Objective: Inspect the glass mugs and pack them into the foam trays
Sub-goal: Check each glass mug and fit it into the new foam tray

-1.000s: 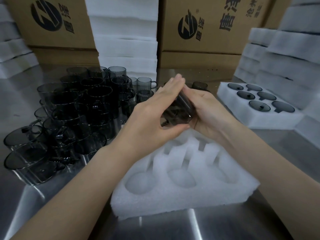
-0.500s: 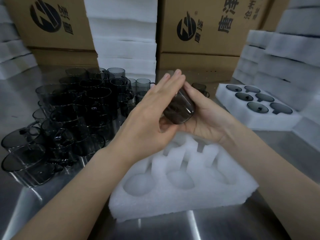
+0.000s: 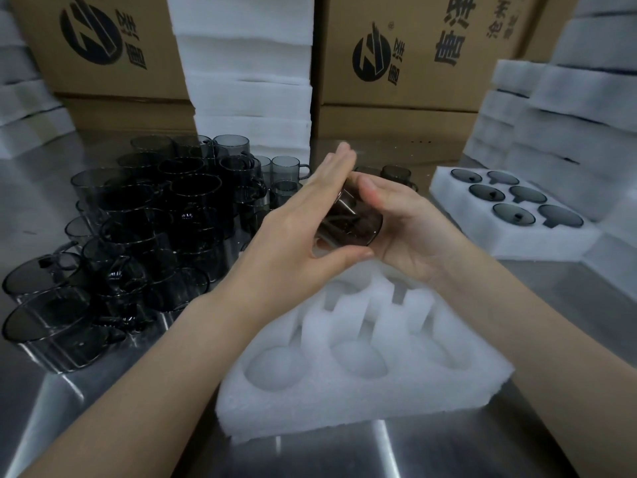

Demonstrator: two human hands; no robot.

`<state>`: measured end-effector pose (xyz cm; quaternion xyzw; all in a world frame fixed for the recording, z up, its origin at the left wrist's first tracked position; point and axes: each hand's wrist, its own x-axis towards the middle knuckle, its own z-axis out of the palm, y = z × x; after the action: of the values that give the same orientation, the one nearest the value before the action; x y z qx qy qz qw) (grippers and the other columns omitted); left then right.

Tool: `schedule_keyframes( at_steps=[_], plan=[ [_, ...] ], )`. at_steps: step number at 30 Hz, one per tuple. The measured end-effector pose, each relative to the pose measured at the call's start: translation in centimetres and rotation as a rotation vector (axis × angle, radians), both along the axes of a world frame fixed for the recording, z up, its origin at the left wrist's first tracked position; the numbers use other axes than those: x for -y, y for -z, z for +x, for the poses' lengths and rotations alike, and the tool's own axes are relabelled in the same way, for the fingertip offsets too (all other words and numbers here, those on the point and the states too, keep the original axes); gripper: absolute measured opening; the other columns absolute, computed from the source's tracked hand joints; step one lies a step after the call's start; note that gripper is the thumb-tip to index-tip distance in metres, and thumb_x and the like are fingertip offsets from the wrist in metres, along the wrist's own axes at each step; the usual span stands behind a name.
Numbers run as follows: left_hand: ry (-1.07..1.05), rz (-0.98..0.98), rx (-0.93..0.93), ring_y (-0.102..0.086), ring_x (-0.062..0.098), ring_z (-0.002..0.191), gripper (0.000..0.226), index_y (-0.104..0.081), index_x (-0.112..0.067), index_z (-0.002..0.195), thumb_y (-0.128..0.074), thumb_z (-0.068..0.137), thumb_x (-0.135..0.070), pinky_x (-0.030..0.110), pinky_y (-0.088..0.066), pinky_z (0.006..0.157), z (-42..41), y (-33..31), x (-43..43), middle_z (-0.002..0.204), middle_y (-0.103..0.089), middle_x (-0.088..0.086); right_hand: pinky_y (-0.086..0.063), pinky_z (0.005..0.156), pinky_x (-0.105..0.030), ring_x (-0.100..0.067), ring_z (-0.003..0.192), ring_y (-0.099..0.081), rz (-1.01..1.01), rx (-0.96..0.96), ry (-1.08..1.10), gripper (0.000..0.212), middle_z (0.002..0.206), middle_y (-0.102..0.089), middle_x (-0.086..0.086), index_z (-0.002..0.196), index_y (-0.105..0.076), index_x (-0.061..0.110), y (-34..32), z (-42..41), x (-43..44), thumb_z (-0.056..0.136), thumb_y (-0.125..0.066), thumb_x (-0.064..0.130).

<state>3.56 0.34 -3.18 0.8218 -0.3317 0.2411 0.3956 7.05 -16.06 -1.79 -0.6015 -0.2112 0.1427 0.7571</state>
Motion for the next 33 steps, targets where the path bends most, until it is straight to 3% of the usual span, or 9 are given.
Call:
schedule_keyframes(
  at_steps=[5,9,12,15,19,23,27,30,33],
  plan=[
    [0.107,0.102,0.036,-0.018,0.018,0.149,0.090,-0.022,-0.009,0.149,-0.078,0.078,-0.015,0.028,-0.017,0.121,0.0,0.0,0.3,0.158,-0.023,0.004,-0.047,0.094,-0.051,-0.034,0.100,-0.058,0.073,-0.047,0.141,0.041,0.107,-0.061,-0.020,0.115,-0.060,0.002,0.1,0.3,0.1,0.081,-0.059,0.025],
    [0.104,0.047,-0.023,-0.014,0.012,0.149,0.089,-0.026,-0.017,0.150,-0.076,0.076,-0.018,0.025,-0.015,0.120,0.3,0.1,-0.1,0.158,-0.025,-0.005,-0.044,0.100,-0.054,-0.035,0.105,-0.054,0.084,-0.043,0.108,0.055,0.116,-0.056,-0.023,0.130,-0.050,0.000,0.1,0.4,0.2,0.085,-0.057,0.029],
    [0.045,-0.139,-0.153,-0.030,0.004,0.143,0.089,-0.033,-0.031,0.145,-0.080,0.070,-0.022,0.030,-0.025,0.119,0.4,-0.1,-0.7,0.151,-0.041,-0.008,-0.055,0.083,-0.048,-0.031,0.098,-0.059,0.107,-0.001,0.031,0.038,0.106,-0.059,-0.017,0.109,-0.056,0.004,-0.1,0.3,0.5,0.087,-0.060,0.034],
    [-0.025,-0.217,-0.306,-0.044,-0.001,0.132,0.088,-0.043,-0.037,0.138,-0.089,0.066,-0.016,0.034,-0.033,0.115,0.6,-0.6,-1.2,0.140,-0.053,-0.013,-0.055,0.058,-0.033,-0.017,0.069,-0.062,0.165,-0.001,0.081,0.018,0.080,-0.066,-0.003,0.086,-0.049,0.016,0.1,0.5,0.7,0.083,-0.067,0.016],
    [-0.207,-0.138,-0.452,-0.055,0.007,0.120,0.058,-0.062,-0.031,0.125,-0.083,0.072,-0.023,0.032,-0.041,0.108,0.8,-1.8,-2.3,0.125,-0.063,-0.013,-0.057,0.060,-0.034,-0.012,0.063,-0.063,0.180,-0.002,0.191,0.026,0.076,-0.069,0.001,0.095,-0.050,0.017,0.1,0.7,0.8,0.079,-0.070,0.011],
    [-0.284,-0.183,-0.568,-0.063,-0.005,0.096,0.030,-0.068,-0.029,0.099,-0.064,0.088,-0.001,0.019,-0.050,0.089,0.5,-1.5,-3.8,0.102,-0.069,-0.013,-0.055,0.068,-0.033,-0.010,0.063,-0.061,-0.067,0.015,0.207,0.062,0.081,-0.068,0.005,0.129,-0.057,0.020,-0.5,0.3,0.6,0.071,-0.077,0.014],
    [-0.327,-0.172,-0.642,-0.068,0.016,0.089,0.032,-0.069,-0.026,0.083,-0.063,0.085,0.006,0.033,-0.055,0.082,0.3,0.0,-4.5,0.092,-0.072,0.001,-0.051,0.088,-0.036,-0.013,0.089,-0.068,-0.444,0.231,0.201,0.030,0.090,-0.074,0.009,0.100,-0.075,0.031,-1.7,-0.8,0.2,0.070,-0.071,0.030],
    [-0.352,-0.237,-0.636,-0.066,0.016,0.068,0.029,-0.071,-0.022,0.076,-0.064,0.084,0.004,0.024,-0.050,0.055,0.7,0.3,-4.4,0.076,-0.072,0.002,-0.048,0.061,-0.017,-0.004,0.072,-0.063,-0.542,0.279,0.198,0.032,0.079,-0.069,0.005,0.090,-0.068,0.023,-2.8,-1.6,-0.4,0.065,-0.080,0.038],
    [-0.342,-0.258,-0.640,-0.063,0.013,0.064,0.034,-0.070,-0.021,0.072,-0.059,0.082,0.009,0.024,-0.050,0.058,0.9,0.2,-4.6,0.068,-0.070,0.002,-0.050,0.050,-0.019,-0.005,0.064,-0.061,-0.636,0.272,0.210,0.042,0.078,-0.062,0.002,0.095,-0.057,0.019,-3.5,-2.5,-1.9,0.072,-0.084,0.040]
  ],
)
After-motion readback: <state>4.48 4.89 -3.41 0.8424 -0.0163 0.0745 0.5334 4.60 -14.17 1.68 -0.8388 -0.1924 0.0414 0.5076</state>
